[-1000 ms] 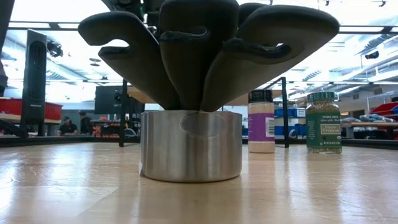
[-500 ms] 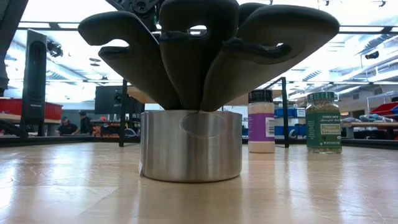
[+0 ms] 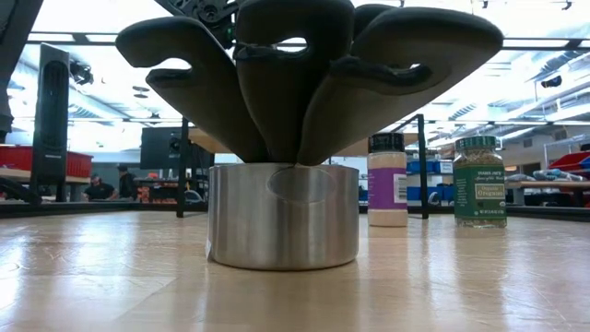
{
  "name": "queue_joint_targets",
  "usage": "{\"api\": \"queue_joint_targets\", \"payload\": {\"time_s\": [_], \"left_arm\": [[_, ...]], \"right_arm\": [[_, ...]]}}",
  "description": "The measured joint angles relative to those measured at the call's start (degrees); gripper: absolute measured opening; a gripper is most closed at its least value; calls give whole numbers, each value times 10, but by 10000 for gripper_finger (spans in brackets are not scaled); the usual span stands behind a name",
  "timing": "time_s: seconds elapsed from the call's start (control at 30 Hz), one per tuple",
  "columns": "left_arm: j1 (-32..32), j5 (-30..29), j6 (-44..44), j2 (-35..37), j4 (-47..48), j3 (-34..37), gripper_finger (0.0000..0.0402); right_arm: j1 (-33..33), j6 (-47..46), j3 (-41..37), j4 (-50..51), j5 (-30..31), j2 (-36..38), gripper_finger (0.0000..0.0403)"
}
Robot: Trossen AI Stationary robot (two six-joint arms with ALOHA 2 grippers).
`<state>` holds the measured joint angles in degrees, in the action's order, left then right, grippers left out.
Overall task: Shelf spices
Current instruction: Put the red seasoning can on the shelf
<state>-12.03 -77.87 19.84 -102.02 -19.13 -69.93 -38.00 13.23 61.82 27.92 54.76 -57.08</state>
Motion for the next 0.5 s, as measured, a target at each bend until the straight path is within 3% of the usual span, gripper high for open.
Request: {"api": "queue_joint_targets", "payload": {"time_s": [0.5], "left_arm": [[1,10,47,0,39,0,280]], "right_arm": [[0,0,0,0,0,0,6]]}}
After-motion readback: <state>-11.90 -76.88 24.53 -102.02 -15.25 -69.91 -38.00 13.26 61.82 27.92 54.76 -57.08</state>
